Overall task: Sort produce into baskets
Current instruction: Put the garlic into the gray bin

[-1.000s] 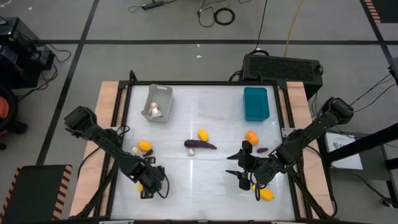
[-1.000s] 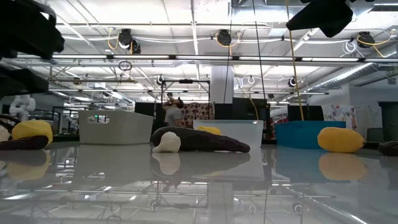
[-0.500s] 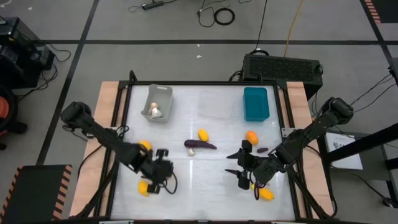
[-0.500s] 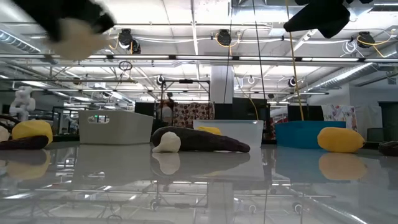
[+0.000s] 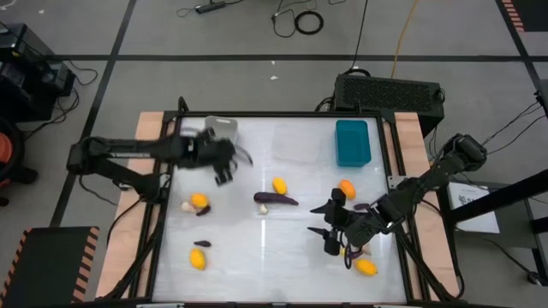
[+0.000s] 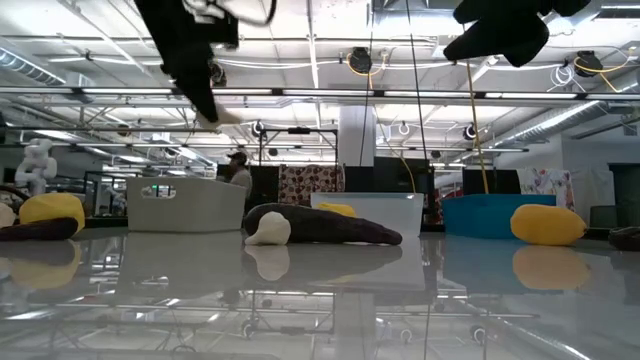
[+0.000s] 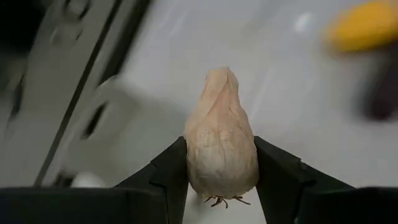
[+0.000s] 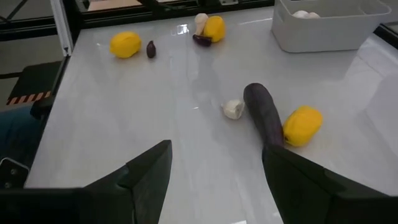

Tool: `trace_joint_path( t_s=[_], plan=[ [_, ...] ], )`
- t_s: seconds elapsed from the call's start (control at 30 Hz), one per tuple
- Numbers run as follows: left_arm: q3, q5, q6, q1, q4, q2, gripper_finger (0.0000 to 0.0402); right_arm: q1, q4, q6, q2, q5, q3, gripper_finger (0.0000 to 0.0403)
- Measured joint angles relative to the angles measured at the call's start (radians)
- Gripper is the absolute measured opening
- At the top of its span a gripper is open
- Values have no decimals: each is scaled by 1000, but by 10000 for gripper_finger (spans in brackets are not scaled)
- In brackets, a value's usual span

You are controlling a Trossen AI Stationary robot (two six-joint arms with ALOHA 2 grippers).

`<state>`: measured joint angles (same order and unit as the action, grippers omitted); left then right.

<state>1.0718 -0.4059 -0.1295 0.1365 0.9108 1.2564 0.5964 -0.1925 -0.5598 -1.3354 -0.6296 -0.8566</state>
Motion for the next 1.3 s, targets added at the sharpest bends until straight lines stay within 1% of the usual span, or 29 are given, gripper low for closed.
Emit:
trace_joint_path(
  t_s=[0.13, 0.27, 0.37, 0.47, 0.57, 0.63, 0.9, 1.0, 1.2, 1.3],
  plan=[
    [-13, 30, 32, 190, -10, 0, 155, -21, 0, 4, 0, 0, 0, 242],
    [-46, 44, 65, 329, -55, 0, 155, -45, 0, 8, 0, 0, 0, 242],
    [-77, 126, 65, 418, -82, 0, 155, -64, 0, 8, 0, 0, 0, 242],
    [-114, 208, 60, 477, -113, 0, 155, -85, 0, 4, 0, -1, 0, 242],
    [-145, 217, 58, 502, -132, 0, 158, -105, 0, 1, 0, -1, 0, 242],
    [-147, 204, 58, 506, -137, 1, 168, -116, 2, -2, 0, -1, 0, 242],
    [-147, 193, 58, 505, -198, 0, 241, -154, 2, 6, 0, -2, 0, 242],
    [-147, 187, 57, 505, -201, 0, 258, -166, 2, 7, 0, -3, 0, 242],
    [-144, 165, 9, 506, -176, 0, 264, -177, 1, 12, 0, -2, 0, 242],
    [-105, 165, -4, 504, -102, 0, 264, -177, 1, 29, 0, -2, 0, 242]
  ],
)
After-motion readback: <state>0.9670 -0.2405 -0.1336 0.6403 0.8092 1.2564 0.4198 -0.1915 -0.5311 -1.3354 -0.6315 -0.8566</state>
